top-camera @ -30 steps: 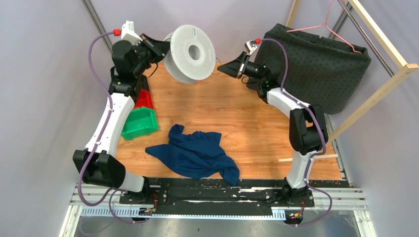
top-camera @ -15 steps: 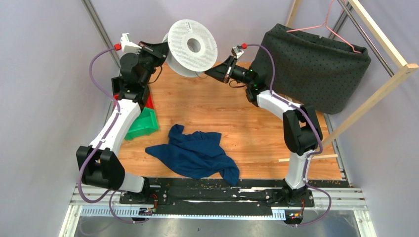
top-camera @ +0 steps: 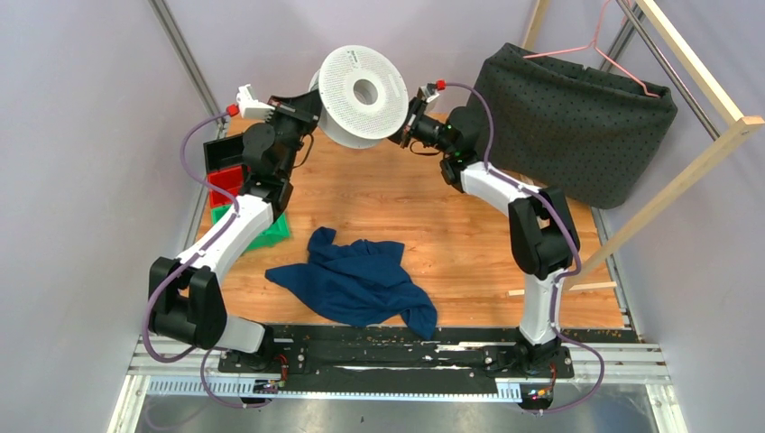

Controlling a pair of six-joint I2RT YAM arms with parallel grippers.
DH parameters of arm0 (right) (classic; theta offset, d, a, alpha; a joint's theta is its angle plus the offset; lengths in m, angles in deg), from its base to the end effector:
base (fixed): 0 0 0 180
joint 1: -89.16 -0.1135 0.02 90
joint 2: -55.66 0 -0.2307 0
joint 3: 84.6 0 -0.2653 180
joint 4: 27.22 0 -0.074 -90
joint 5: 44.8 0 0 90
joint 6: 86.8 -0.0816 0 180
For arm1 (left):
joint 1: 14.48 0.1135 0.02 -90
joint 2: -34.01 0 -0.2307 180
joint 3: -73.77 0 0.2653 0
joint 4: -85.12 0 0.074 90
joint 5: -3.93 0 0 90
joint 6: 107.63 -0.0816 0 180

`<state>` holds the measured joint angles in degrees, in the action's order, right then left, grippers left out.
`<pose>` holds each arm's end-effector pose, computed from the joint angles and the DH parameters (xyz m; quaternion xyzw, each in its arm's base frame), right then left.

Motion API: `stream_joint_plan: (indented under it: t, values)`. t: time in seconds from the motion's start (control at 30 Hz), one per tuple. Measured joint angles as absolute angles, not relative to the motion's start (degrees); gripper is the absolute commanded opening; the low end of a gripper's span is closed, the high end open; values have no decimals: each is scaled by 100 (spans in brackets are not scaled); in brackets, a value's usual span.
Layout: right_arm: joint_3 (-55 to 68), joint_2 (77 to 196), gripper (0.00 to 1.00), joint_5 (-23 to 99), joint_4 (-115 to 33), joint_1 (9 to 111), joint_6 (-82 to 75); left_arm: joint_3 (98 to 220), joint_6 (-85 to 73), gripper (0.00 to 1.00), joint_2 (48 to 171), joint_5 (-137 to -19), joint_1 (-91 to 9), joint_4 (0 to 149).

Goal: Wrap the cables

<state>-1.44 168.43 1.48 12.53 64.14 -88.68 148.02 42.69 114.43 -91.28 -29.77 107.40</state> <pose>0.4166 0.2567 0.3071 0.0188 0.5947 0.7690 0.2336 0.3825 -0.0969 0.3556 -0.2635 0.5408 -0.4678 0.6476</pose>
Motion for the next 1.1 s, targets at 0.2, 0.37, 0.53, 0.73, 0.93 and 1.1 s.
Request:
stream_joint_plan:
  t: [0.2,0.37,0.53,0.73,0.93,1.1]
  values:
    - [-163,17035,1,410,1727,6272,-9452,14671,4282,0,11633,-9513,-3132,11446]
    - [-163,17097,15,609,1767,6253,-9594,14669,4352,0,11843,-9624,-3152,11650]
    - [-161,17097,19,694,2016,6242,-9696,14669,4400,0,11872,-9676,-3167,11787]
    - [-128,17101,31,780,2319,6244,-9812,14665,4455,0,11876,-9738,-3176,11916]
    - [307,17097,48,802,2588,6279,-9911,14658,4372,0,11972,-9832,-3163,11951]
    - [840,16957,58,793,2726,6395,-9998,14658,4391,0,12191,-9825,-3088,11945]
